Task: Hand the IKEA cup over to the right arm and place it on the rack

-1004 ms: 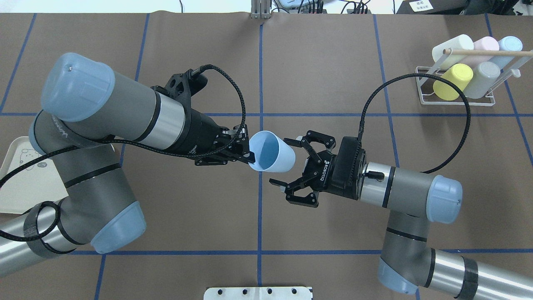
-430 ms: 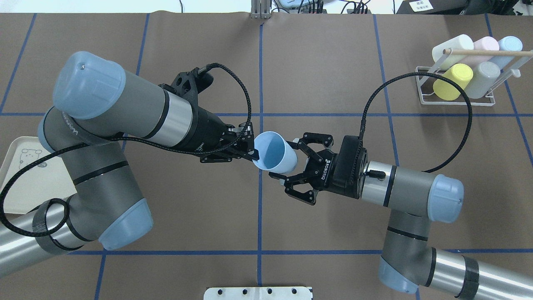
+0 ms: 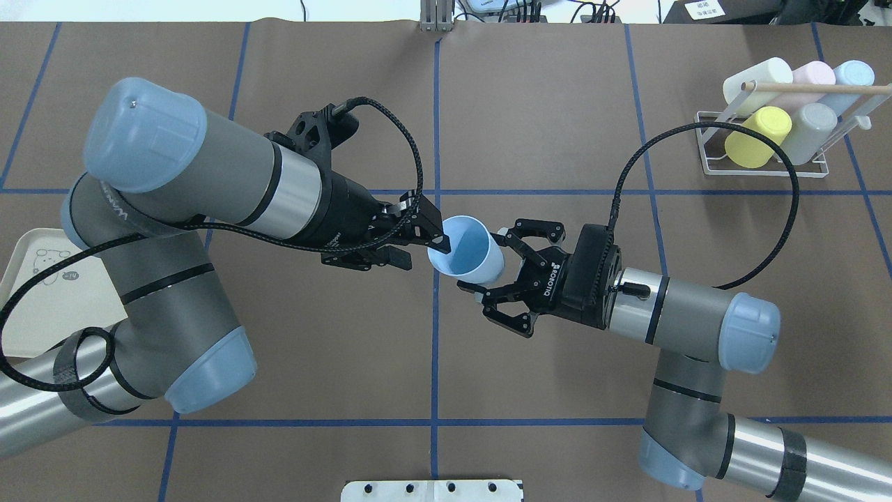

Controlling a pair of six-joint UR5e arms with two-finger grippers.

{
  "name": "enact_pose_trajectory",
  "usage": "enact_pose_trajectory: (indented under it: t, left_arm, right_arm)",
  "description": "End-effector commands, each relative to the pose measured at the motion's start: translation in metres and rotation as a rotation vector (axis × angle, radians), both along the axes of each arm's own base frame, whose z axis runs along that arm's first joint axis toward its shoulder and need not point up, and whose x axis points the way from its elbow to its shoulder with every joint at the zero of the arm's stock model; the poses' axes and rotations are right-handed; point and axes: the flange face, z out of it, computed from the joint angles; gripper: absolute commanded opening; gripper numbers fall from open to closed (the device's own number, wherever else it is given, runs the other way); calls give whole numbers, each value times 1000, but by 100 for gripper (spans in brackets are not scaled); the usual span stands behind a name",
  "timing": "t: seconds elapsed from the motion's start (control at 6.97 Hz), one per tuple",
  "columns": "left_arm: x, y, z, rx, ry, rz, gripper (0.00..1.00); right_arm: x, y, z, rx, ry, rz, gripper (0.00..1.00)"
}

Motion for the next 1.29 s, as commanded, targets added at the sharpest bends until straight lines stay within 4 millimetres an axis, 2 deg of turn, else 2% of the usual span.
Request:
enact_pose_trajectory:
  t: [0.0, 0.14, 0.29, 0.43, 0.57, 0.72, 0.86, 1.0, 1.15]
  left_arm:
    - [-18, -19, 7, 2, -13, -37, 100]
    - [-27, -30, 37, 16, -57, -55, 100]
    - [-32, -37, 55, 62, -119, -56, 100]
    - [-36, -47, 67, 74, -231, -52, 100]
    - [-43, -55, 78, 101, -324, -36, 100]
    - [-60, -61, 102, 140, -404, -26, 100]
    - [-82, -56, 140, 207, -478, -15, 100]
    - [-113, -59, 177, 250, -537, -15, 100]
    - [-138, -58, 203, 282, -575, -4, 100]
  right_arm:
    - [-2, -6, 4, -33, 40, 7, 0]
    - [3, -17, 9, -78, 141, 25, 0]
    - [21, -26, 8, -136, 263, 49, 0]
    - [47, -36, -2, -192, 385, 49, 0]
    - [72, -58, -8, -269, 511, -16, 0]
    - [115, -91, -1, -399, 612, -155, 0]
    - [171, -121, 13, -499, 633, -231, 0]
    - [195, -129, 26, -511, 647, -226, 0]
    - [206, -135, 46, -530, 710, -211, 0]
